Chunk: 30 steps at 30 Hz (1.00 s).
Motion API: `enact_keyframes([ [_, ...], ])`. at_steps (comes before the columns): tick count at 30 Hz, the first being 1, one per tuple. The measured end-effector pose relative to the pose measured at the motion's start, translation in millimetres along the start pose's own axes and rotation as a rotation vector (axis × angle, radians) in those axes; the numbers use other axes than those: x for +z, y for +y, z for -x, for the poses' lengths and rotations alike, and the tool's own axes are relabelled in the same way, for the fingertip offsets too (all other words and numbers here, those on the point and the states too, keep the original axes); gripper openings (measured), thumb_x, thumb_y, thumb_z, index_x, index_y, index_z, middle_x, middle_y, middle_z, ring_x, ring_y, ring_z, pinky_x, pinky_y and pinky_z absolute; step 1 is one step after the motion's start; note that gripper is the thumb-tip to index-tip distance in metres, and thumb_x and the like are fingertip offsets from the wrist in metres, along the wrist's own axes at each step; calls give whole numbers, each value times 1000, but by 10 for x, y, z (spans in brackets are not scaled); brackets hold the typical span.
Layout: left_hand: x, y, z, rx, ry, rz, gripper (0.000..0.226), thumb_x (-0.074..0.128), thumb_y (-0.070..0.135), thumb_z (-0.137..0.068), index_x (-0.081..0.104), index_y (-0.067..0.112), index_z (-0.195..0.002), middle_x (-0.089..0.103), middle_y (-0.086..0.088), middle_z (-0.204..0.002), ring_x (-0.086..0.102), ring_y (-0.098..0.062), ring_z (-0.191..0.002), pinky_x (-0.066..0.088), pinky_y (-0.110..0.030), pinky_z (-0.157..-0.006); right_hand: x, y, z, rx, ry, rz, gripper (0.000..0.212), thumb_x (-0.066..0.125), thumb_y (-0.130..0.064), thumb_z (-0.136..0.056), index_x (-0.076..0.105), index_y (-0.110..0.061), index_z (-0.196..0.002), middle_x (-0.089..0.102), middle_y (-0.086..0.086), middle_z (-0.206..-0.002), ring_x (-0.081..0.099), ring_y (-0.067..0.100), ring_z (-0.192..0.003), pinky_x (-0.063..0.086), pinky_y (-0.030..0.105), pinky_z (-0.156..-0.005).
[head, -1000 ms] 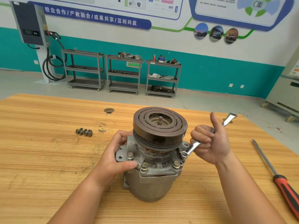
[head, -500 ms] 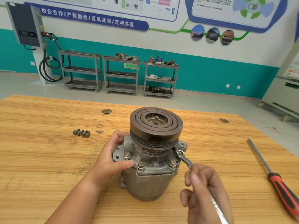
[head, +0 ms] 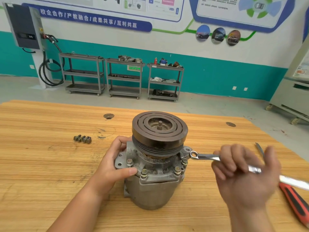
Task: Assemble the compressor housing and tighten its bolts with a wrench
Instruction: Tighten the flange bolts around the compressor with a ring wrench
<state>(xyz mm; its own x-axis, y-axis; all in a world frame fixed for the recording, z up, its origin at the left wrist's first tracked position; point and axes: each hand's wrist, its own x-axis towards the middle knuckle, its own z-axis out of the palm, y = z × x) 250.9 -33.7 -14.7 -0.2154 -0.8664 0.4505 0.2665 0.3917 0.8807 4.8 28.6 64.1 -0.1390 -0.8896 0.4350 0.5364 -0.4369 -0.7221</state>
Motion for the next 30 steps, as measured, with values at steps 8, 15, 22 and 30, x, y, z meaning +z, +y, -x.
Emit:
enact_keyframes([
  [8,8,12,2,-18,1,5,64,74,21,-55,47,11,-112,67,3,-102,68,-20,-91,55,-30,-73,-336,316,-677,544,-202,-250,61,26,-75,-80,28,-25,-47,28,-9,-41,17,5,-37,19,14,-28],
  [15,12,20,6,-26,10,5,65,74,21,-55,46,11,-112,67,3,-102,68,-20,-91,55,-30,-73,-428,394,-776,624,-416,-284,56,53,-63,-80,32,-21,-50,28,-4,-48,23,8,-40,28,16,-33],
  [22,23,32,12,-21,15,3,65,74,23,-53,47,12,-111,68,3,-101,68,-21,-91,55,-31,-73,-329,352,-567,512,-112,-186,60,34,-69,-79,35,-23,-41,36,-9,-39,14,8,-41,25,16,-32],
  [30,19,32,0,-2,7,-2,50,76,24,-54,61,35,-100,67,4,-101,68,-20,-91,55,-29,-73,32,238,210,78,212,102,51,51,-65,-67,44,-22,-40,42,-2,-47,28,9,-36,35,15,-41],
])
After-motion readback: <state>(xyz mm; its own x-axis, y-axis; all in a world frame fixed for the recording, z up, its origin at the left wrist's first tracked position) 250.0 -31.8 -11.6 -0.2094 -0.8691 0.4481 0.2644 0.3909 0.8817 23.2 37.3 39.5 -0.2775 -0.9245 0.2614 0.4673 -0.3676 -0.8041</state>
